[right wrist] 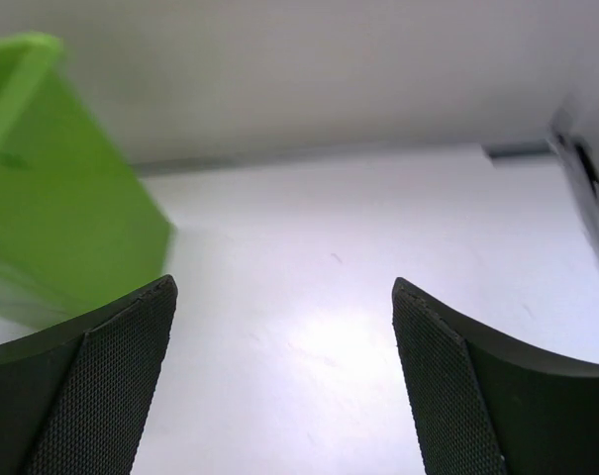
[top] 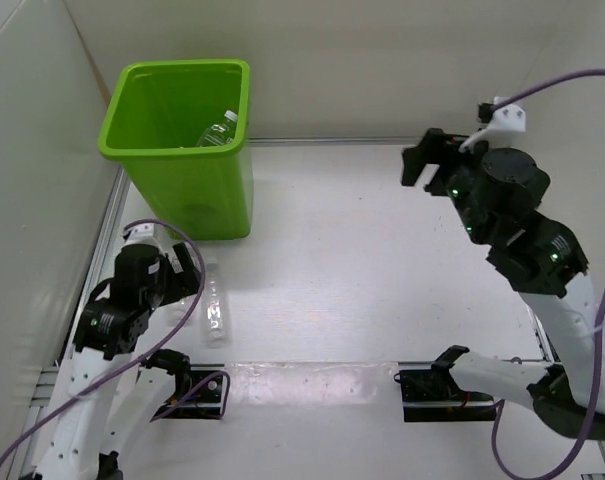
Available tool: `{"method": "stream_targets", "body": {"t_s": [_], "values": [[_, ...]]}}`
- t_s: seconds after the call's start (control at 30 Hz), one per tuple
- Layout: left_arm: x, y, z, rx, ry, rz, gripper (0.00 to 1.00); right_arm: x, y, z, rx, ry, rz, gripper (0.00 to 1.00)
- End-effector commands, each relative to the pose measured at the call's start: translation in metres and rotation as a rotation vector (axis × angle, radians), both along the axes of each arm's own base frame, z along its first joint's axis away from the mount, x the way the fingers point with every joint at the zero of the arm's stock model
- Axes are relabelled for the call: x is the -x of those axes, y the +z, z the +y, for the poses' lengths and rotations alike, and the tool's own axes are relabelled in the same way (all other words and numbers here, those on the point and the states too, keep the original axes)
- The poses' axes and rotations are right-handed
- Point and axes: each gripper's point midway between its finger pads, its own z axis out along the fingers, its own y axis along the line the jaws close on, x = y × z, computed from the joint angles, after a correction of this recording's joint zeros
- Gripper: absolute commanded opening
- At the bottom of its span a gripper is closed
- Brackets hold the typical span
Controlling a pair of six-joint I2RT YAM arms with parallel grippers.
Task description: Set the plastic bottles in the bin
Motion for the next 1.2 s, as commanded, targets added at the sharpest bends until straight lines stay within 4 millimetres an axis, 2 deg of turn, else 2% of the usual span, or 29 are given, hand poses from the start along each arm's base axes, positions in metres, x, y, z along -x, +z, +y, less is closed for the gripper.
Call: {"method": "stream_targets", "body": {"t_s": [0.0,0.03,0.1,0.13,0.2,0.23,0.27,0.3,0.33,0.37,0.47,0.67,0.77,0.9,0.93,0.97,1.17], "values": [[-0.001,-0.021,-0.017,0.050,-0.015,0.107,1.00,0.025,-0.075,-0.047,-0.010,-0.096,0.302,0.90],[-0.007,-0.032,-0.014,0.006,0.000,0.165,1.00,0.032,-0.090,-0.045,-0.013,-0.056,0.350,0.90],[-0.014,-0.039,-0.016,-0.028,-0.008,0.211,1.00,0.032,-0.100,-0.074,-0.032,-0.144,0.363,0.90],[-0.019,-0.043,-0.021,-0.046,-0.031,0.228,1.00,0.033,-0.104,-0.065,-0.045,-0.076,0.382,0.90],[-0.028,-0.049,-0.028,-0.059,-0.045,0.244,1.00,0.022,-0.098,-0.071,-0.025,-0.112,0.347,0.90],[-0.034,-0.050,-0.033,-0.063,-0.057,0.233,1.00,0.018,-0.097,-0.067,0.039,-0.097,0.330,0.90],[-0.035,-0.063,-0.036,-0.070,-0.046,0.283,1.00,0.018,-0.087,-0.048,0.075,-0.040,0.286,0.90],[-0.038,-0.066,-0.036,-0.075,-0.038,0.287,1.00,0.008,-0.093,-0.037,0.138,-0.015,0.301,0.90],[-0.038,-0.072,-0.035,-0.073,-0.015,0.305,1.00,0.006,-0.093,-0.032,0.179,0.003,0.288,0.90],[-0.038,-0.081,-0.035,-0.083,0.005,0.346,1.00,0.004,-0.087,-0.017,0.184,0.041,0.263,0.90],[-0.038,-0.092,-0.038,-0.092,-0.006,0.394,1.00,0.004,-0.086,-0.007,0.163,0.089,0.261,0.90],[-0.046,-0.105,-0.043,-0.121,-0.053,0.406,1.00,0.010,-0.100,-0.021,0.139,0.054,0.298,0.90],[-0.043,-0.121,-0.045,-0.119,-0.067,0.444,1.00,0.015,-0.101,-0.032,0.108,0.035,0.312,0.90],[-0.041,-0.140,-0.051,-0.099,-0.064,0.488,1.00,0.020,-0.091,-0.037,0.088,0.035,0.307,0.90],[-0.042,-0.150,-0.054,-0.092,-0.067,0.506,1.00,0.023,-0.089,-0.039,0.094,0.037,0.314,0.90],[-0.041,-0.151,-0.056,-0.080,-0.071,0.510,1.00,0.024,-0.087,-0.040,0.094,0.036,0.312,0.90],[-0.045,-0.175,-0.066,-0.061,-0.070,0.597,1.00,0.033,-0.076,-0.033,0.067,0.101,0.315,0.90]]}}
